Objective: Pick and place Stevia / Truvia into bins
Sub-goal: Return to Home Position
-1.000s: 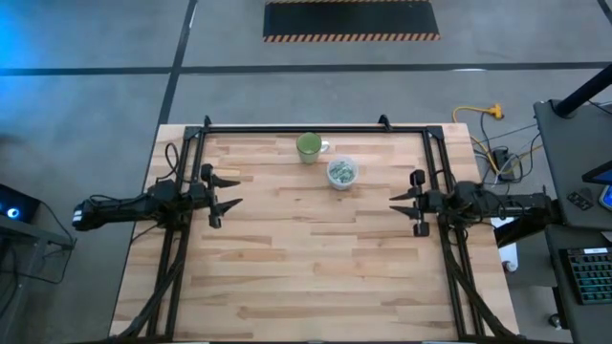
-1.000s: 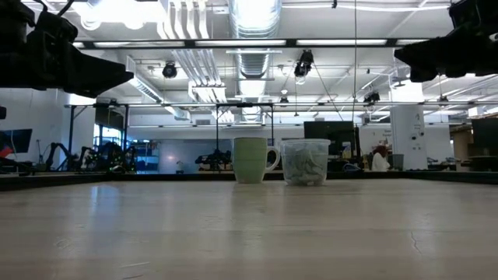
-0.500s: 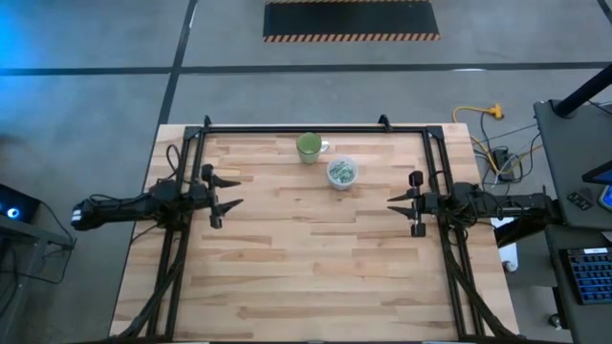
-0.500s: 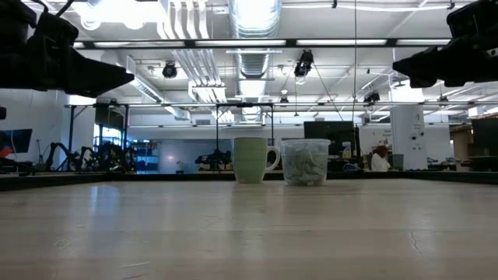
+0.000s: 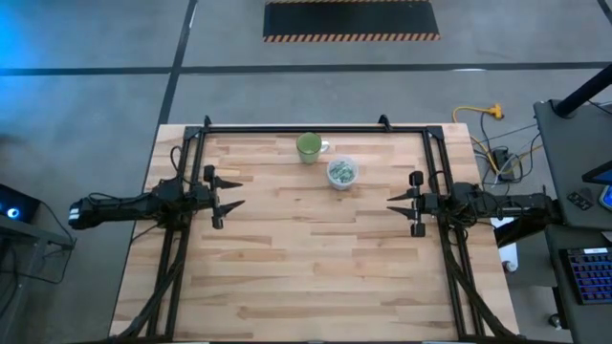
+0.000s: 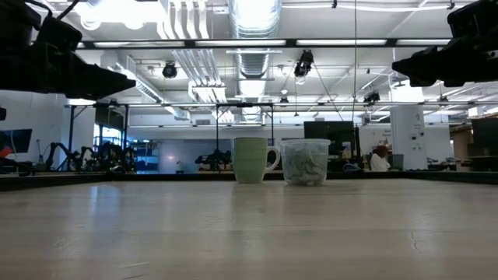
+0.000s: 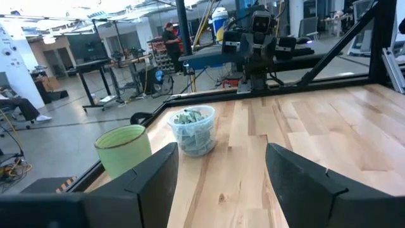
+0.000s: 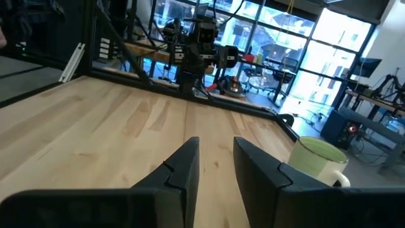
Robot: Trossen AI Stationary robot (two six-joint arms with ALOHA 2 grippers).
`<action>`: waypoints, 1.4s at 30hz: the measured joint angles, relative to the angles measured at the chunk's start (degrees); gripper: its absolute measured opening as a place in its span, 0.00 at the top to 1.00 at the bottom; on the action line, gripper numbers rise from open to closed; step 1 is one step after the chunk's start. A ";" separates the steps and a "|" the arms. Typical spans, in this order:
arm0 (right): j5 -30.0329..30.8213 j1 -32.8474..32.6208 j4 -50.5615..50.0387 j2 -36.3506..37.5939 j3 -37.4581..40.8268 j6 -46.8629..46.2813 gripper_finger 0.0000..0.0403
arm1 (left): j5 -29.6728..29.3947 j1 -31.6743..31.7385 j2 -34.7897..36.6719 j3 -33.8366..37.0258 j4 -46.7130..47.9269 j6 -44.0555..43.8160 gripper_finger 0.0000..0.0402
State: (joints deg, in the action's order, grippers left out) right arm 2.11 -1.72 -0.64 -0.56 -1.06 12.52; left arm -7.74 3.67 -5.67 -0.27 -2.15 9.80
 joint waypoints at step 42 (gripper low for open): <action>-0.02 0.00 0.03 -0.02 -0.01 -0.36 0.83 | -0.16 0.01 -5.25 0.00 -0.29 -3.28 0.45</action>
State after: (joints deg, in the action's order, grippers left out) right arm 2.09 -1.72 -0.61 -0.58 -1.07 12.15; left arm -7.90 3.68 -10.92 -0.27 -2.44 6.52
